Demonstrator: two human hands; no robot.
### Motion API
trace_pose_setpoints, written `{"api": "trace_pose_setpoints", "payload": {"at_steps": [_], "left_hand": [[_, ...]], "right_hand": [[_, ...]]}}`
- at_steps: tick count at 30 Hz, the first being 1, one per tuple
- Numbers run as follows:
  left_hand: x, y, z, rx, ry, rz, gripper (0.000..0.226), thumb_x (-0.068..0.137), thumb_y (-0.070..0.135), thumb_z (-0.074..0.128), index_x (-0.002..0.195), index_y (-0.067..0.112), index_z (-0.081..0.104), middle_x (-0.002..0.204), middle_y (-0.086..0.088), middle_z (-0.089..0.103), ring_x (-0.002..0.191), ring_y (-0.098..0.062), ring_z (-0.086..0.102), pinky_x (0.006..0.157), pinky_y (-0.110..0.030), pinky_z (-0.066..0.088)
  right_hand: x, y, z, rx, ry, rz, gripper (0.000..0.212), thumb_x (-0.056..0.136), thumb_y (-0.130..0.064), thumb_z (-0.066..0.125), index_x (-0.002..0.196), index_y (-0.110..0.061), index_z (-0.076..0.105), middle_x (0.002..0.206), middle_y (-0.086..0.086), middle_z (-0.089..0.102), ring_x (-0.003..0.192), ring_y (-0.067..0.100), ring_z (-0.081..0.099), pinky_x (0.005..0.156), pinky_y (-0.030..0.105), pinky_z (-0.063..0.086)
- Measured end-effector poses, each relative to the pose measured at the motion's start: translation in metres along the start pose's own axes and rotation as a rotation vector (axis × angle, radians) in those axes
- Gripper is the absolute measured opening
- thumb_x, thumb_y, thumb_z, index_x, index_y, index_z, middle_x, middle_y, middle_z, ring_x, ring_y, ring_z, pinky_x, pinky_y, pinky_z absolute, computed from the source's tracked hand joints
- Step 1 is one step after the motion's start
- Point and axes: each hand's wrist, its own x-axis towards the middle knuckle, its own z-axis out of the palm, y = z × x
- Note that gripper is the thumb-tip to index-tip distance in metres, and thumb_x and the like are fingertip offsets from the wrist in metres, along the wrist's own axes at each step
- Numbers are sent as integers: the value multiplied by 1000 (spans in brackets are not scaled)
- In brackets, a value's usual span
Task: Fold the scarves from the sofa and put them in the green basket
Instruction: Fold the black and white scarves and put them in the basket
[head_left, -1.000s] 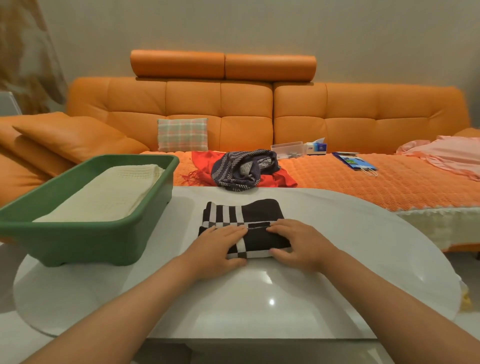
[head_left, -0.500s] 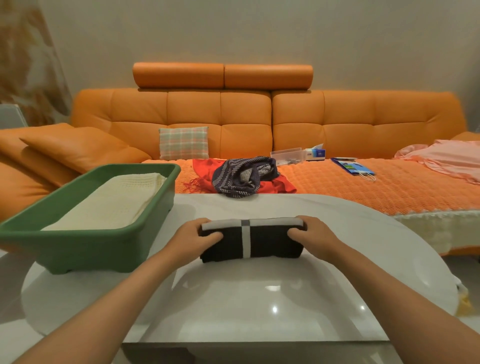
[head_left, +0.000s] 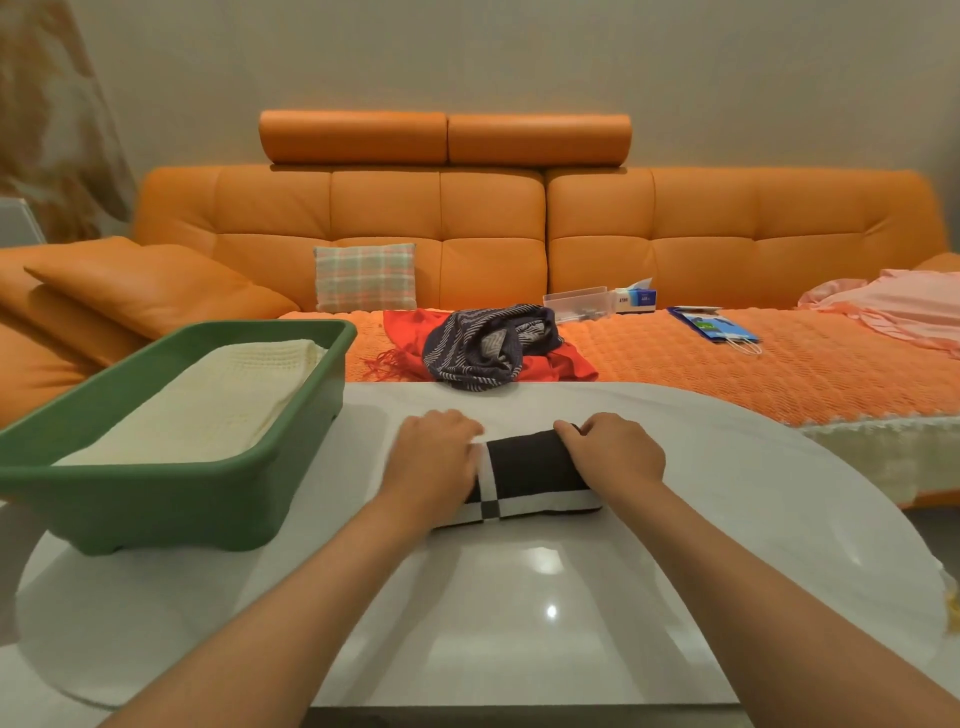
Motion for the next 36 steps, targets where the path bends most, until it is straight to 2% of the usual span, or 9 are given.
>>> {"api": "trace_pose_setpoints", "payload": {"at_steps": [2, 5, 8, 13, 18, 21, 26, 31, 36], "left_hand": [[-2, 22, 12, -45, -122, 78, 38, 100, 37, 44, 134, 27, 57, 137, 6, 57, 125, -17, 50, 106, -37, 31], [-3, 30, 30, -15, -262, 29, 49, 105, 39, 30, 152, 27, 32, 157, 8, 34, 144, -14, 29, 119, -40, 17], [1, 21, 35, -34, -283, 18, 48, 106, 36, 26, 154, 29, 27, 159, 10, 29, 146, -12, 24, 121, -41, 13], [4, -20, 37, -103, -279, -38, 44, 105, 34, 27, 148, 34, 39, 154, 11, 39, 142, -9, 32, 119, -40, 20], [-2, -63, 34, -291, -373, -214, 44, 106, 33, 27, 149, 31, 39, 154, 8, 41, 142, -14, 33, 118, -39, 26], [-3, -68, 26, -90, -392, -265, 44, 106, 38, 29, 149, 32, 40, 155, 5, 38, 145, -20, 27, 118, -40, 22], [-1, -41, 12, -66, -110, 44, 40, 100, 29, 47, 139, 24, 53, 146, 4, 49, 137, -20, 40, 112, -37, 28], [-8, -42, 21, -113, -373, 123, 77, 82, 49, 52, 153, 33, 27, 157, 12, 29, 143, -12, 27, 117, -41, 24], [5, -53, 19, -232, -445, 15, 86, 70, 21, 64, 148, 37, 32, 148, 12, 39, 134, -13, 41, 111, -35, 37]], "right_hand": [[-1, -6, 0, -101, 119, -66, 40, 97, -53, 48, 98, -19, 68, 87, -1, 66, 76, 20, 63, 66, 32, 54], [-2, -11, 8, -148, 356, -484, 23, 89, -19, 65, 111, -16, 69, 96, 5, 71, 80, 27, 67, 65, 37, 54], [-12, -12, 19, -171, 241, -765, 26, 94, -26, 47, 102, -19, 70, 96, 2, 71, 88, 26, 67, 75, 39, 49], [-18, -2, 18, -20, -102, -562, 46, 104, -42, 35, 146, -28, 47, 151, -4, 43, 142, 14, 33, 112, 34, 32], [-9, -4, 9, 68, -279, -500, 47, 105, -40, 38, 150, -30, 40, 155, -6, 39, 147, 15, 27, 116, 33, 23], [-4, -3, 7, 88, -318, -490, 46, 105, -41, 40, 150, -33, 41, 153, -7, 43, 143, 15, 33, 115, 33, 27], [-5, -1, 8, 90, -286, -549, 47, 103, -45, 41, 149, -34, 41, 146, -5, 45, 132, 15, 40, 106, 30, 32], [-5, 8, -4, -58, -436, -636, 92, 73, -47, 70, 151, -43, 22, 146, -8, 32, 132, 15, 37, 107, 31, 38], [-3, 9, -6, -133, -427, -641, 104, 69, -22, 75, 153, -39, 16, 144, -5, 36, 129, 20, 42, 105, 34, 44]]}}
